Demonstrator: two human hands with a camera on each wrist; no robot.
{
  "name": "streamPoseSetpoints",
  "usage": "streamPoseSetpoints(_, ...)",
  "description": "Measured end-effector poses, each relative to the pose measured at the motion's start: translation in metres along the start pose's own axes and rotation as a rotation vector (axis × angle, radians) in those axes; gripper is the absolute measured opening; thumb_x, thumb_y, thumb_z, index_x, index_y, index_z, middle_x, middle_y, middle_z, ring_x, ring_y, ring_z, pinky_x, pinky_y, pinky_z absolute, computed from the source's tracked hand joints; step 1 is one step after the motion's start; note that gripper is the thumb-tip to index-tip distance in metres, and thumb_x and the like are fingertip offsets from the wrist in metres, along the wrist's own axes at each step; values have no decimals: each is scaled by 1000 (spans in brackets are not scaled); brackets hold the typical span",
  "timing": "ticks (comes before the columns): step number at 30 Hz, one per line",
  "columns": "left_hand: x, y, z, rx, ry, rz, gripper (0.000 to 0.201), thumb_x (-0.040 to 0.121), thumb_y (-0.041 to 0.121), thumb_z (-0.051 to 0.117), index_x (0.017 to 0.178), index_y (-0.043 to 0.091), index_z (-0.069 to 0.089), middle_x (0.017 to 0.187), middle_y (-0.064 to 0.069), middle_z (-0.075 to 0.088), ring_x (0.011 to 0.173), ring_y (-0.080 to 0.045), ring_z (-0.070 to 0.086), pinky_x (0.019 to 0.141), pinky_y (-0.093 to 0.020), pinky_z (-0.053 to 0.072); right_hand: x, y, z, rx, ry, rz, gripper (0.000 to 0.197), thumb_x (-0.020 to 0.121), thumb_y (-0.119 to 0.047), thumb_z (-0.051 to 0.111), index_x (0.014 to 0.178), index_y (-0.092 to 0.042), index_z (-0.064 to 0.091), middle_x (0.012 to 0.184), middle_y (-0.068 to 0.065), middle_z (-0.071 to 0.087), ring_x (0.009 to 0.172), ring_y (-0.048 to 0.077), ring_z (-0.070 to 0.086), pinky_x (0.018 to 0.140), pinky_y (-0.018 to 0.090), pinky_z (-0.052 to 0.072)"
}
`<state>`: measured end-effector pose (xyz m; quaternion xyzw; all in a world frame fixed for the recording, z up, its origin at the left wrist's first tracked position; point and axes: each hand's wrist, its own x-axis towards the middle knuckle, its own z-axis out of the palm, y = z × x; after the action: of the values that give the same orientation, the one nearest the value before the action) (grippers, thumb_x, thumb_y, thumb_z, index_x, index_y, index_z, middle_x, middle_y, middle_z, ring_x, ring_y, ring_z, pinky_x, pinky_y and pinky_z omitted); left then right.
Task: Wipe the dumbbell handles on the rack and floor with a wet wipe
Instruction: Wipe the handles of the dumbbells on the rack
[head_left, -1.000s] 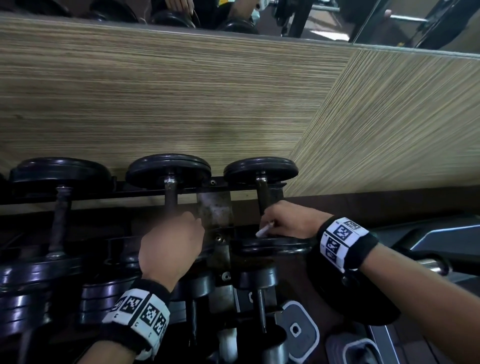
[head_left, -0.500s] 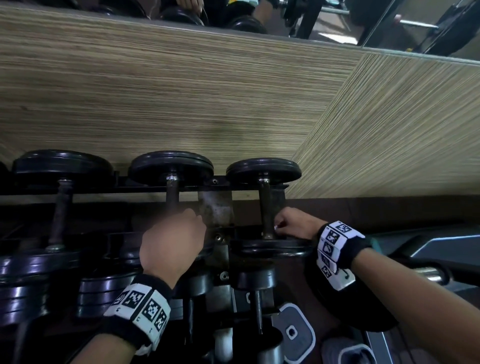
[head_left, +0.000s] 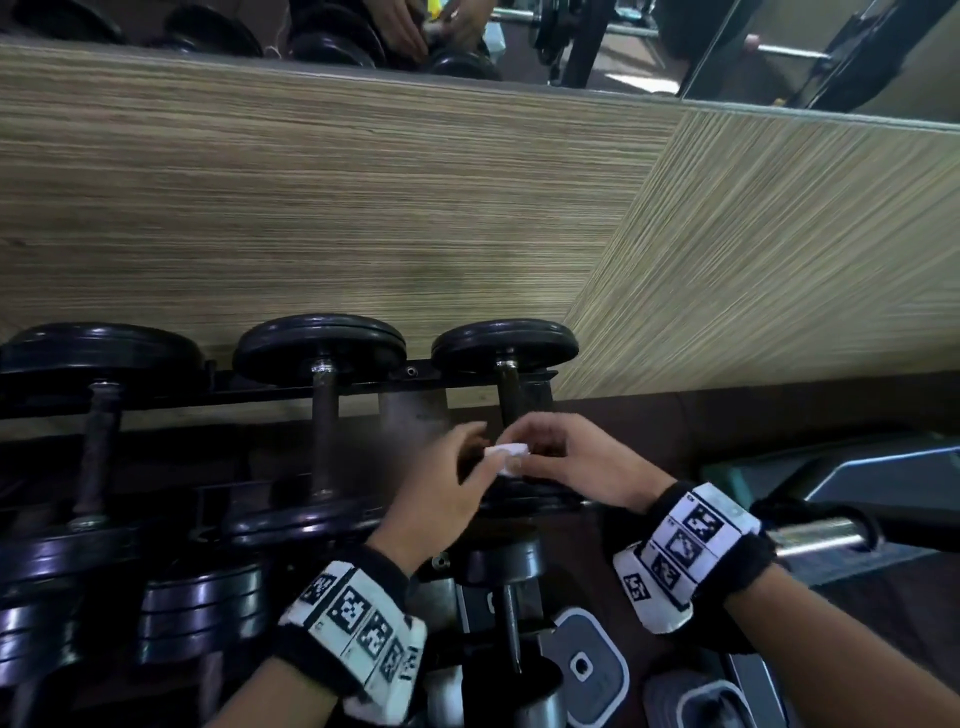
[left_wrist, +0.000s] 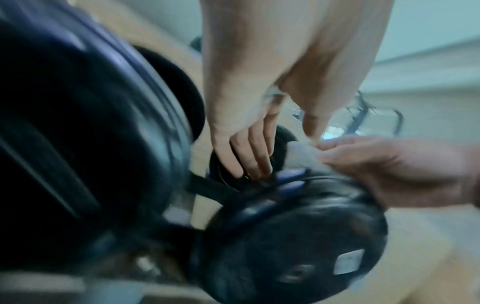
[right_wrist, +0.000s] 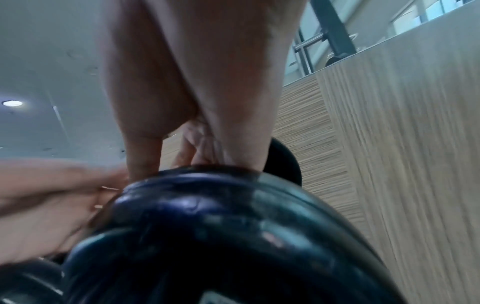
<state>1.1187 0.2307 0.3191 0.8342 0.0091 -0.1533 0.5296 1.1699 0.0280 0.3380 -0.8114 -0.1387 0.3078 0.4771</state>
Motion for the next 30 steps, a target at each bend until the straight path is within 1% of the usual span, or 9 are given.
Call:
streamPoseSetpoints(2, 9, 2, 17, -227, -32, -3, 28, 95, 32, 64, 119, 18, 68, 109, 6, 73, 101, -5, 66, 95, -28, 52, -5, 8, 1, 131, 82, 4, 27, 89, -23, 75, 111, -14, 64, 98, 3, 76, 94, 18, 72, 87, 29, 56)
streamPoseSetpoints(4, 16, -2, 21, -263, 15, -14, 15, 94, 26, 67, 104, 18, 74, 93, 4, 75, 91, -8, 68, 86, -25, 54, -8, 17, 3, 160, 174, 28, 24, 92, -24, 72, 112, -15, 62, 90, 7, 77, 85, 18, 72, 81, 26, 55)
streamPoseSetpoints(8, 37, -18, 13, 21, 190, -126, 14, 90, 27, 72, 83, 17, 66, 81, 6, 67, 79, -11, 63, 66, -17, 42, 4, 33, 20, 269, 617, 117, 22, 103, -29, 55, 105, -9, 65, 72, 10, 74, 67, 16, 68, 73, 28, 51)
streamPoseSetpoints(11, 56, -21, 18, 169, -50, -267, 21, 87, 29, 75, 75, 18, 62, 74, 8, 61, 80, -12, 59, 59, -17, 38, 14, 40, 27, 339, 848, 196, 33, 104, -38, 52, 92, -12, 67, 62, 8, 68, 57, 18, 65, 66, 35, 54)
streamPoseSetpoints(14, 67, -13, 30, 203, -124, -285, 18, 86, 26, 76, 74, 15, 71, 71, 1, 64, 75, -12, 58, 61, -20, 41, 13, 41, 28, 365, 898, 198, 35, 104, -39, 50, 87, -14, 67, 57, 5, 66, 55, 19, 63, 68, 43, 56)
streamPoseSetpoints(16, 71, -11, 31, 252, -180, -268, 19, 89, 27, 74, 79, 11, 74, 75, -3, 65, 74, -15, 57, 65, -23, 40, 12, 40, 28, 367, 913, 191, 34, 104, -38, 51, 85, -13, 67, 57, 5, 65, 53, 18, 62, 65, 40, 55)
streamPoseSetpoints(20, 75, -8, 21, 267, -449, -224, 19, 95, 23, 65, 78, 16, 70, 69, 3, 61, 64, -8, 54, 54, -18, 36, 13, 38, 28, 344, 937, 211, 32, 102, -36, 53, 83, -15, 67, 55, 4, 64, 51, 16, 60, 62, 34, 51)
streamPoseSetpoints(26, 85, -3, 30, 309, -482, -265, 19, 97, 17, 63, 78, 15, 65, 67, 6, 56, 60, -3, 47, 42, -8, 31, 12, 36, 28, 327, 949, 217, 30, 102, -33, 54, 81, -17, 67, 56, 3, 65, 51, 17, 60, 65, 39, 54)
streamPoseSetpoints(30, 80, -6, 31, 124, -465, -299, 10, 96, 10, 63, 90, 9, 71, 77, -2, 65, 60, -2, 54, 50, -8, 39, 10, 35, 27, 328, 958, 226, 28, 101, -27, 54, 79, -18, 67, 56, 3, 64, 51, 17, 59, 65, 39, 53)
